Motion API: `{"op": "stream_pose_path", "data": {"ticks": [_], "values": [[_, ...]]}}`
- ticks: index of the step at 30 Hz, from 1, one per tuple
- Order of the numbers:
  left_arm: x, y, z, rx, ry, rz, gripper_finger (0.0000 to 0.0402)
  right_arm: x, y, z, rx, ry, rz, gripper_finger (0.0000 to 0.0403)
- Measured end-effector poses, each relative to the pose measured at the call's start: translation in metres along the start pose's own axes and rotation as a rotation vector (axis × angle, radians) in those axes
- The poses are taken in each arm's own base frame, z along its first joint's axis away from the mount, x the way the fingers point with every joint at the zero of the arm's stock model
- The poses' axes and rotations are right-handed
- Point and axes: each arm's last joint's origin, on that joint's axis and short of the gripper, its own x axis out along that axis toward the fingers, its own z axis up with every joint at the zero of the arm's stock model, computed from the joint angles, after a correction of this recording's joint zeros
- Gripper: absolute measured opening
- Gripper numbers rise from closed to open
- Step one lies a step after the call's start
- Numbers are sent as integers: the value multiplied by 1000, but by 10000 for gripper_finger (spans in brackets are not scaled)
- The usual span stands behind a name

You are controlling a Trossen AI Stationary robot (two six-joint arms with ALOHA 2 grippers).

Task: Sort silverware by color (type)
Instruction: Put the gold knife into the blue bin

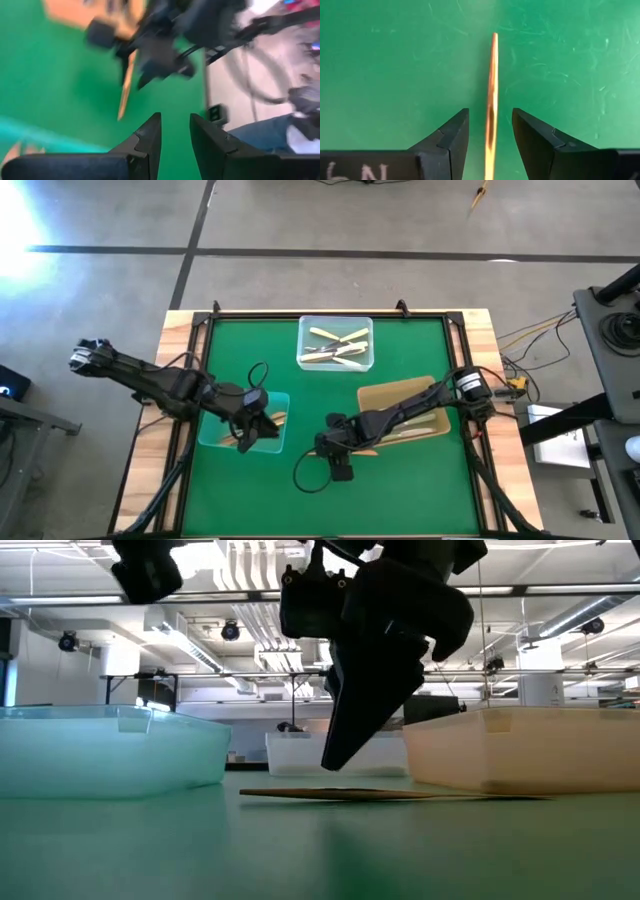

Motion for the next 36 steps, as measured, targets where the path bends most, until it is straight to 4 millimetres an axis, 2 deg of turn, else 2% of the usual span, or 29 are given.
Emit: {"op": "stream_pose_path", "data": {"ticks": [4,14,20,29,36], "values": [[-6,-14,12,98,-62,-67,85,5,-2,-4,33,-10,1,141],[-46,-46,51,261,-197,-89,85,16,-6,-19,79,-3,-8,136],[-71,-61,69,325,-266,-92,84,19,-9,-26,85,-1,-36,105],[-94,-73,81,388,-321,-110,84,20,-13,-28,128,5,-44,20],[-94,-72,79,368,-291,-103,84,18,-12,-27,146,17,-11,13]]}}
